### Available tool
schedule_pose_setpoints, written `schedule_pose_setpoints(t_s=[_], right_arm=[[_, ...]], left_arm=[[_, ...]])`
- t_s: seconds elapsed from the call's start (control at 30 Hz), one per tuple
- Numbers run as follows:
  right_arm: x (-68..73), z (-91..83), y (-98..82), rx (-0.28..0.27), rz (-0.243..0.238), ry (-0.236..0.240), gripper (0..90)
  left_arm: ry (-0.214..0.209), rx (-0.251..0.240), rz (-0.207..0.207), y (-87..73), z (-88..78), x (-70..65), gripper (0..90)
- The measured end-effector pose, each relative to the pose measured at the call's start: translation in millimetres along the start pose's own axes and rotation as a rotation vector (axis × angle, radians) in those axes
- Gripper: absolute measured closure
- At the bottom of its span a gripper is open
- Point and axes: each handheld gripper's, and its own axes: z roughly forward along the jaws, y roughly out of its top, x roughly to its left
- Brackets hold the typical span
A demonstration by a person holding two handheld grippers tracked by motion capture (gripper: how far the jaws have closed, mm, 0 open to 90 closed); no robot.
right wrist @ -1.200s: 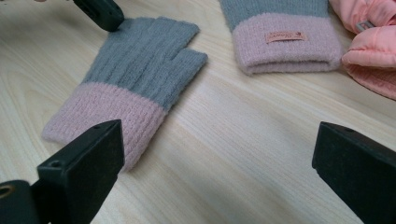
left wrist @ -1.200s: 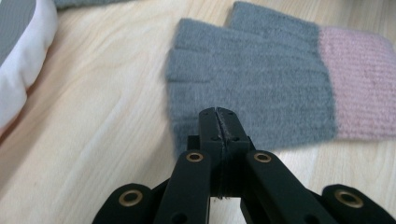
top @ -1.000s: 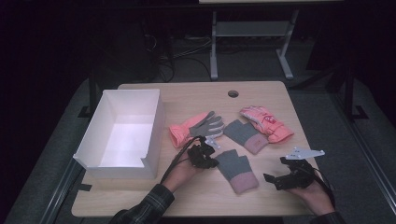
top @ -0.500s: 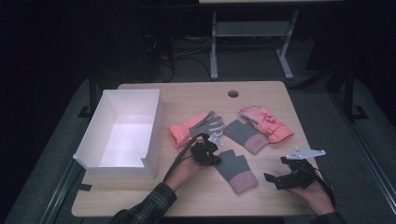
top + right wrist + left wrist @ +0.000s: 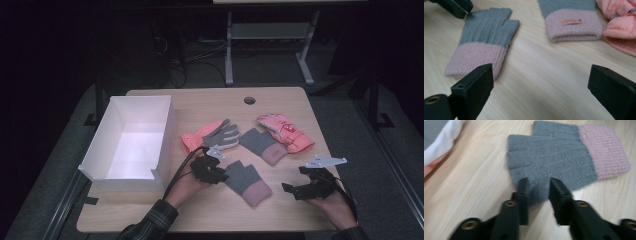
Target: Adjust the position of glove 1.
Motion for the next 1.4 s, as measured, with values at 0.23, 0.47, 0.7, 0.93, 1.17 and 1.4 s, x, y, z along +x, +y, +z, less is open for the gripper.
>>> schedule_pose_setpoints(t_s=[0.23, 0.47, 0.7, 0.93, 1.17, 1.4], right_arm=[[-0.9, 8.0, 12.7, 0.003, -0.002, -0.001, 14.3], [-7.0, 12.6, 29.4, -0.031, -0.020, -0.023, 27.0], [-13.8, 20.2, 43.8, -0.039, -0.027, 0.007, 42.2], [-22.8, 36.1, 70.2, -0.062, -0.051, -0.007, 57.2], [-31.8, 64.5, 84.0, -0.035, -0.037, -0.023, 66.6], [-38.5, 88.8, 90.9, -0.004, -0.038, -0.052, 72.0]], left_arm=[[0.013, -0.023, 0.010, -12.7, -9.5, -6.6, 41.6], [0.021, -0.046, 0.014, -24.0, -13.2, -5.6, 19.9], [0.044, -0.051, 0.028, -30.6, -17.8, -8.1, 14.2], [0.025, -0.059, 0.018, -39.4, -14.9, -9.8, 14.2], [0.019, -0.068, 0.012, -37.1, -12.7, -12.3, 14.9], [0.022, -0.066, 0.014, -37.3, -12.0, -11.0, 15.0]])
